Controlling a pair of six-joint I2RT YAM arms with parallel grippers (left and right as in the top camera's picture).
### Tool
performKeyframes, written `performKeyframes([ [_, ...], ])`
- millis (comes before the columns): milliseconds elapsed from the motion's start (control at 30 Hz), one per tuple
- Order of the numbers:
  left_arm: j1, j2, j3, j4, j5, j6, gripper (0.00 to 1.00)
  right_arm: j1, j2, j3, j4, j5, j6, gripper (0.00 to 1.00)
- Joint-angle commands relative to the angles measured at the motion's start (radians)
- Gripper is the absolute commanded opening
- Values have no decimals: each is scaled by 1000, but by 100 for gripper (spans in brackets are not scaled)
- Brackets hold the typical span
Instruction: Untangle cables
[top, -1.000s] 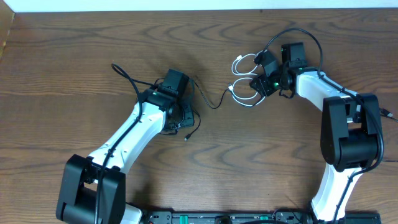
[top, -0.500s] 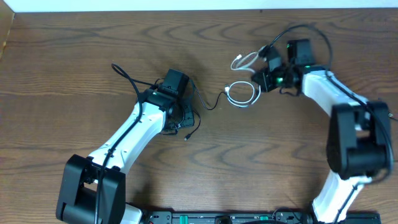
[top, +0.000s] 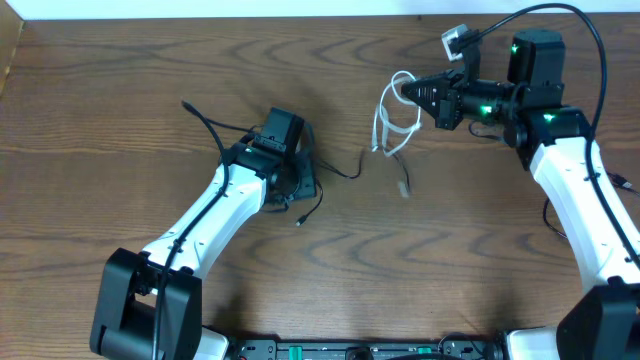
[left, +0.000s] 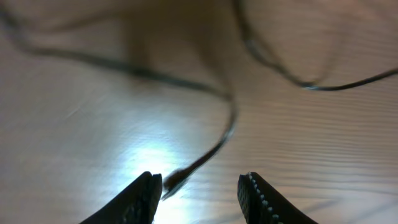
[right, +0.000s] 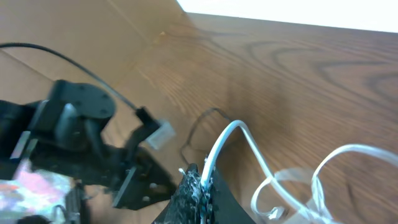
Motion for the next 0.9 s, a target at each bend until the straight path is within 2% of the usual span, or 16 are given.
performKeyframes([
  [0, 3, -24, -4, 84, 187, 111, 45, 5, -41, 8, 0, -90, 80, 1],
  [200, 3, -78, -4, 233, 382, 180, 49, 6, -50, 8, 8, -126, 126, 1],
  [533, 0, -93, -4, 196, 405, 180, 51, 10, -50, 8, 140, -219, 252, 1],
  [733, -35, -93, -4, 195, 400, 207, 52, 14, -50, 8, 361, -259, 449, 1],
  [867, -53, -93, -4, 198, 389, 214, 52, 15, -50, 8, 619, -283, 637, 1],
])
